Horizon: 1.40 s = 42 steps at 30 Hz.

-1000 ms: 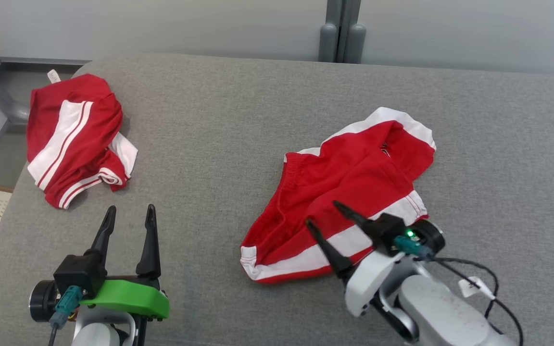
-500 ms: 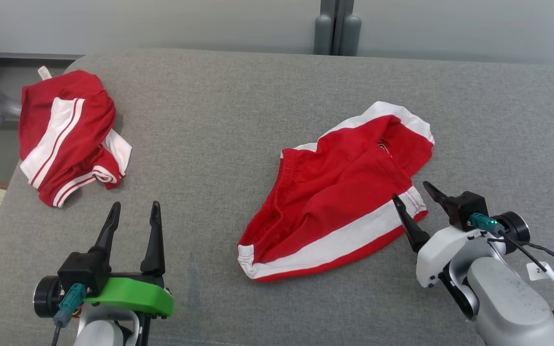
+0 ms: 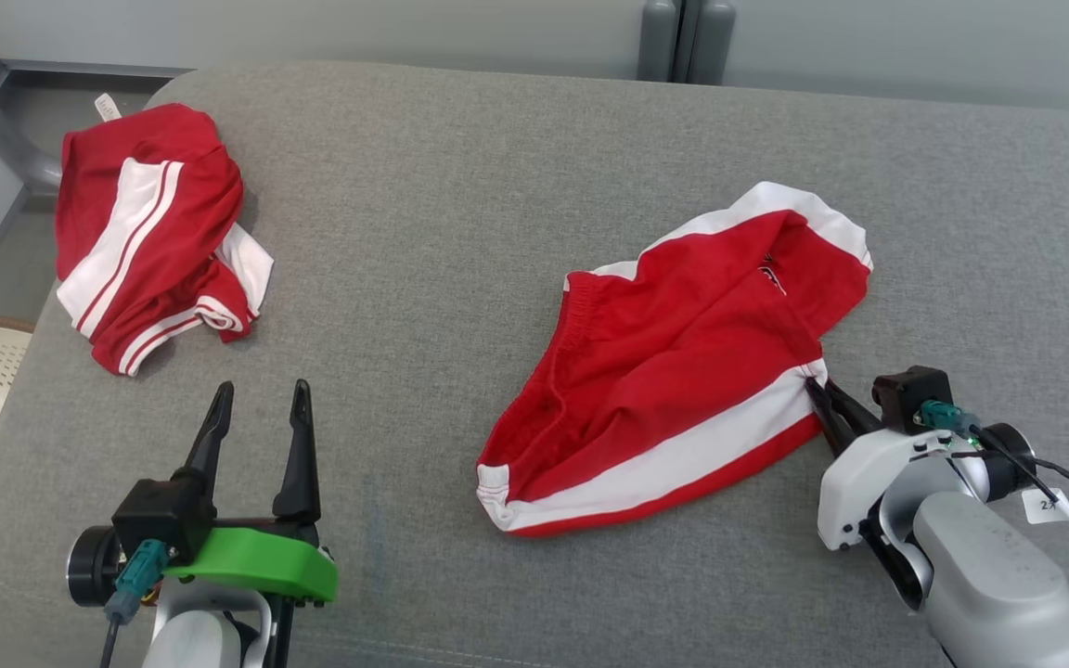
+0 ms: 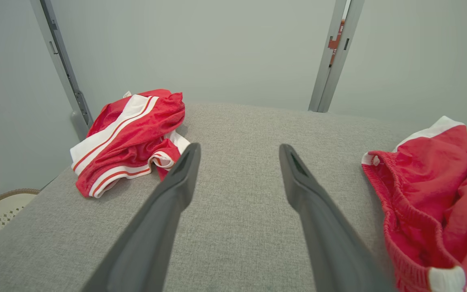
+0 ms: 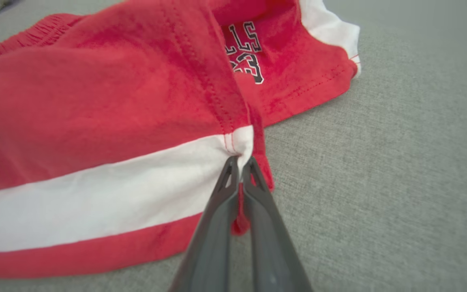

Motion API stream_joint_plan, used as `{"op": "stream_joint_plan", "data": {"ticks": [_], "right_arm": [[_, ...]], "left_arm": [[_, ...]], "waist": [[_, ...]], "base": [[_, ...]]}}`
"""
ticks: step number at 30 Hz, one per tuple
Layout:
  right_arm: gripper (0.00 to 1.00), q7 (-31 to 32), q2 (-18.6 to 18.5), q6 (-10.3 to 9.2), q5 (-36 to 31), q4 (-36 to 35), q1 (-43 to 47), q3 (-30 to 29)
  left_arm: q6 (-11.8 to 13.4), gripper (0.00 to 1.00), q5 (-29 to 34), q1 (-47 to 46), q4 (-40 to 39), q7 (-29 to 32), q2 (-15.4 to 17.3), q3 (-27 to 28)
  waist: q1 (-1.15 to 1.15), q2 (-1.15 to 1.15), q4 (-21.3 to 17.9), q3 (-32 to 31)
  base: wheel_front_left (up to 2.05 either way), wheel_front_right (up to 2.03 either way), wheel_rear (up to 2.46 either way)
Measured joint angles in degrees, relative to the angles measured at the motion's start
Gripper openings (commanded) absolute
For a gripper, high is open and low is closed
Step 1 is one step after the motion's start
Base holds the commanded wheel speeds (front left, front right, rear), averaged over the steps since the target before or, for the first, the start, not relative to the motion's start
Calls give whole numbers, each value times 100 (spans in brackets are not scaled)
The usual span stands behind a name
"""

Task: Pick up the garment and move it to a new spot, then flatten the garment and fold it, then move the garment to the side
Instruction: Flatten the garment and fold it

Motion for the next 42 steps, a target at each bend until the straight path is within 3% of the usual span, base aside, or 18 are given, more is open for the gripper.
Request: {"op": "stream_joint_plan", "data": {"ticks": [5,15,16,17,42], "right_arm": [[0,-45,-135,0,112,-481,159,-292],[3,-47,-232,0,99,-1815,1567,-1109],[43,-47,-180,0,87,-1896,1668,-1171],[100,-47,-121,0,64,-1968,1740,-1240],[100,-47,502,-1,-878,-4180,2890,-2033]], "left_arm": [[3,100,21,90,23,-1,7,97],[2,100,63,211,7,-1,0,118],[1,100,66,214,3,-1,0,124],[1,100,82,225,1,0,0,121],[54,100,186,538,-59,0,183,194]], "waist": [[0,0,-169,-127],[0,0,-575,-370],[0,0,-613,-384],[0,0,-647,-397],[0,0,-1057,-905]], "base": [[0,0,0],[0,0,0],[0,0,0],[0,0,0],[0,0,0]]}}
